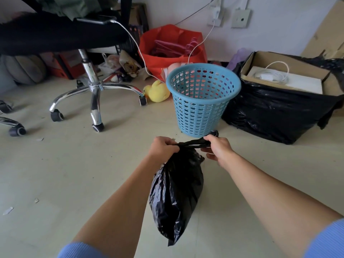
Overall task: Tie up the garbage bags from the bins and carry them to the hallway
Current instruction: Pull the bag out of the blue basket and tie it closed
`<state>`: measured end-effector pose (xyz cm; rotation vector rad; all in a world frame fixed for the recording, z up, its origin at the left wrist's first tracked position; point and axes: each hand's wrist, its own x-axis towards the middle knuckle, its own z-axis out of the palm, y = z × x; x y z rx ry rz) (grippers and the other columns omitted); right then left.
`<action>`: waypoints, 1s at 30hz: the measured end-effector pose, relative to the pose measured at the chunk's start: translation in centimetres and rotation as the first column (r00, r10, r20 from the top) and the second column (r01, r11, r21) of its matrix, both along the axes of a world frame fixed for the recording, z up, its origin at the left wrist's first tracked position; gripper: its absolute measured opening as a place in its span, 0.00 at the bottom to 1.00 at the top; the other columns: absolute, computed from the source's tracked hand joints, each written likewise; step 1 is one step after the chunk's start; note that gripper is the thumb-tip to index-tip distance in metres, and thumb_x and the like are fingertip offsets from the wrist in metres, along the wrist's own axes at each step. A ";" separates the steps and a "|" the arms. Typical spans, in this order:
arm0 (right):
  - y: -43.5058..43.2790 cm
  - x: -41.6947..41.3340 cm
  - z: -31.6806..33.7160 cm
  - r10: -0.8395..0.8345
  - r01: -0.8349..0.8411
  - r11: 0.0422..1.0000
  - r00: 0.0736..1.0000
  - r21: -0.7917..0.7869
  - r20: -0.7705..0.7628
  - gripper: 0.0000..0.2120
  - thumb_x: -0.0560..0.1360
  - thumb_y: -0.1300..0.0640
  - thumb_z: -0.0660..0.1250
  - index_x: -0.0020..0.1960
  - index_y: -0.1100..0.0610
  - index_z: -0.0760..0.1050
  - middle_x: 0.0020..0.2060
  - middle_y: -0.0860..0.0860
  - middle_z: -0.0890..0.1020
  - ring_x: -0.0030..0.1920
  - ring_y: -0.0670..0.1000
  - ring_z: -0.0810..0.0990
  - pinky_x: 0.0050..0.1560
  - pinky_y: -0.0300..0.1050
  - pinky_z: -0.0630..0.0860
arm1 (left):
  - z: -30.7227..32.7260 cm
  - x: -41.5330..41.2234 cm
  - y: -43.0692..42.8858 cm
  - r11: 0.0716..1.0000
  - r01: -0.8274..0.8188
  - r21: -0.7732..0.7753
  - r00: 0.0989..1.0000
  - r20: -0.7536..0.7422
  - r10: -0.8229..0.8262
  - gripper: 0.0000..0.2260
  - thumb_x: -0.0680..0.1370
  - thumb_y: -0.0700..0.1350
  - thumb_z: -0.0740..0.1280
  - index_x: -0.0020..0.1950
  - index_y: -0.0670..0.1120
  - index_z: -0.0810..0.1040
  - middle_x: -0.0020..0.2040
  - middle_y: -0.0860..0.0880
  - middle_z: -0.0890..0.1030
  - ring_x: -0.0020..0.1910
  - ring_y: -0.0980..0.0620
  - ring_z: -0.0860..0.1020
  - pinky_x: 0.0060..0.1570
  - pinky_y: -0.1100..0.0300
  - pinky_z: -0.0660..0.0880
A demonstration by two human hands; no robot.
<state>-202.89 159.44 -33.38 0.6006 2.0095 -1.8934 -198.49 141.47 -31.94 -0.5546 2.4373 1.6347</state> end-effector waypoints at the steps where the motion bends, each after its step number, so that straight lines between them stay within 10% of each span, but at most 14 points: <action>1: 0.2 -0.1 0.1 -0.024 0.024 1.000 1.000 -0.009 0.003 0.06 0.77 0.57 0.65 0.52 0.58 0.77 0.39 0.51 0.83 0.35 0.49 0.82 0.33 0.42 0.73 | 0.6 0.1 -0.2 0.991 0.000 0.132 0.999 0.039 -0.005 0.05 0.72 0.34 0.69 0.40 0.43 0.79 0.33 0.47 0.77 0.30 0.52 0.74 0.26 0.67 0.70; 10: 0.0 -0.5 1.3 -0.033 0.036 0.995 0.999 -0.090 0.027 0.04 0.77 0.57 0.65 0.49 0.58 0.76 0.40 0.54 0.83 0.35 0.50 0.81 0.33 0.44 0.74 | 1.4 0.8 -1.0 0.875 0.032 0.482 0.978 0.166 -0.128 0.08 0.76 0.38 0.59 0.37 0.40 0.73 0.34 0.45 0.73 0.32 0.50 0.71 0.30 0.58 0.69; 30: -0.1 -0.1 1.9 -0.049 0.053 0.993 0.998 -0.107 0.045 0.04 0.78 0.56 0.64 0.46 0.57 0.75 0.37 0.53 0.81 0.36 0.52 0.81 0.32 0.43 0.74 | 1.2 1.0 -0.5 0.894 0.130 0.429 0.967 0.145 -0.210 0.06 0.73 0.28 0.66 0.45 0.38 0.78 0.34 0.43 0.73 0.30 0.51 0.69 0.28 0.61 0.72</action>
